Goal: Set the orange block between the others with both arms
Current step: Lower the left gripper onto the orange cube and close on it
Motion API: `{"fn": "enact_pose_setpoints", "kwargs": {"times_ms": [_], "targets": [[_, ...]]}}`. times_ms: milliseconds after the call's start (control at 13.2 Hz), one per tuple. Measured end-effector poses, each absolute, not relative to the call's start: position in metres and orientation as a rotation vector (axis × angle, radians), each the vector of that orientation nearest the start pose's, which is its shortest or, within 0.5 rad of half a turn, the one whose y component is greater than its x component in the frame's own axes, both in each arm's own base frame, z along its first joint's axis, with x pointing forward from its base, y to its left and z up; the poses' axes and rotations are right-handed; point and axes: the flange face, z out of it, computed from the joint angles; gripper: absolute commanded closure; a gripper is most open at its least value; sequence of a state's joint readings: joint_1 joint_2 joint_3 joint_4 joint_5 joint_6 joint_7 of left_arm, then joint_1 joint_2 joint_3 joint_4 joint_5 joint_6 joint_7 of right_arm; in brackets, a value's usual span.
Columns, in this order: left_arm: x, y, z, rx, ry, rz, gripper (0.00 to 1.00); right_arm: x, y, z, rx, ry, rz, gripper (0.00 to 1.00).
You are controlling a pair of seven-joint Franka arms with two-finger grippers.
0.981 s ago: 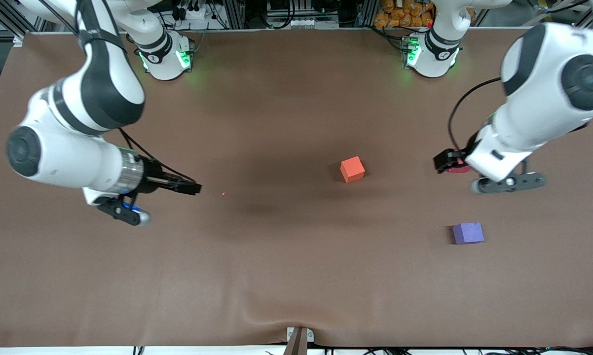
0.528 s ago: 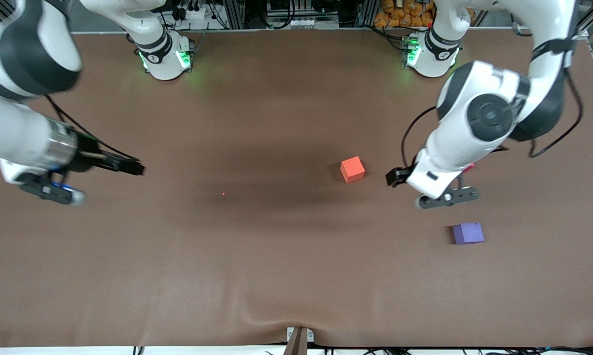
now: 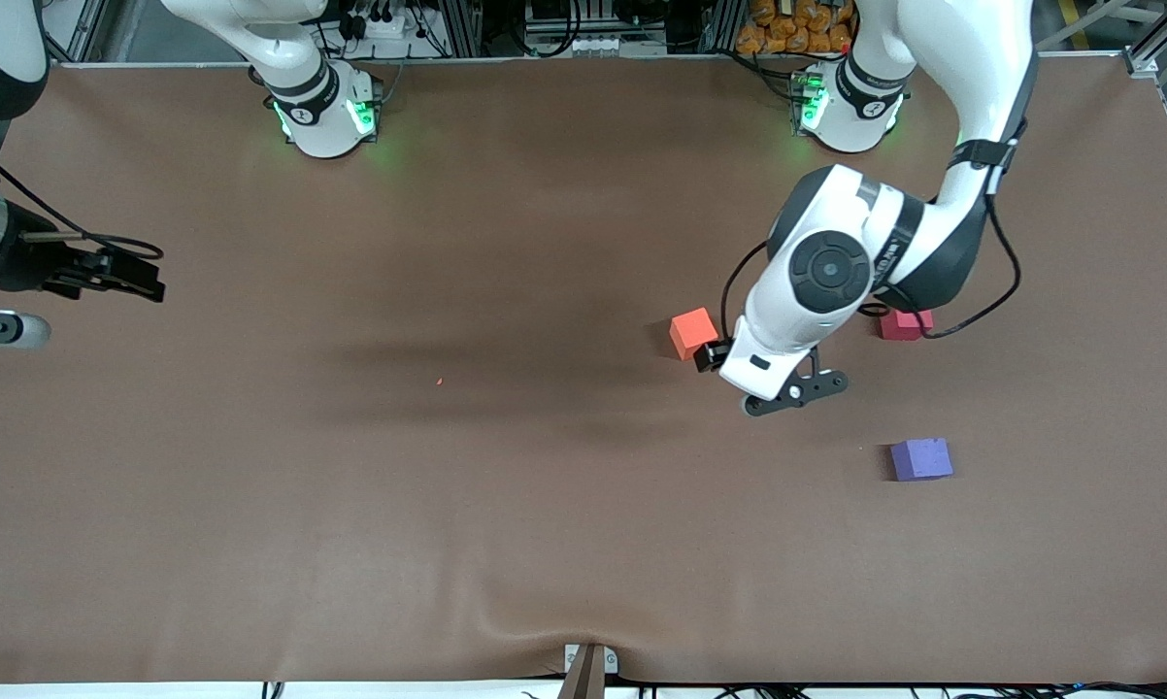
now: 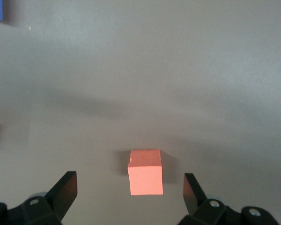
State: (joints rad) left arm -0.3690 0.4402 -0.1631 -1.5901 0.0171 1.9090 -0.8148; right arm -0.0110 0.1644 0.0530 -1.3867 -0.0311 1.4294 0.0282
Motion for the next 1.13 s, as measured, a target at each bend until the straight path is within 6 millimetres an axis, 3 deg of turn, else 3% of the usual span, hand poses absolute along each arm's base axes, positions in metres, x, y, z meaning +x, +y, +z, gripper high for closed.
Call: {"fn": "enact_pose_setpoints", "kwargs": {"times_ms": [453, 604, 830, 1132], "targets": [[0.547, -0.346, 0.317, -3.067, -0.553, 0.162, 0.0, 0.586, -0.036, 0.61, -3.181, -0.032, 0.179, 0.0], [0.537, -0.343, 0.3, -3.066, -0.55, 0.165, 0.0, 0.585, -0.03, 0.602, -3.17, -0.046, 0.202, 0.0], [0.523, -0.342, 0.295, -3.055, -0.53, 0.178, 0.0, 0.584, -0.016, 0.584, -3.085, -0.065, 0.246, 0.0], [0.508, -0.352, 0.29, -3.04, -0.54, 0.187, 0.0, 0.581, -0.031, 0.588, -3.079, -0.038, 0.235, 0.0]]}}
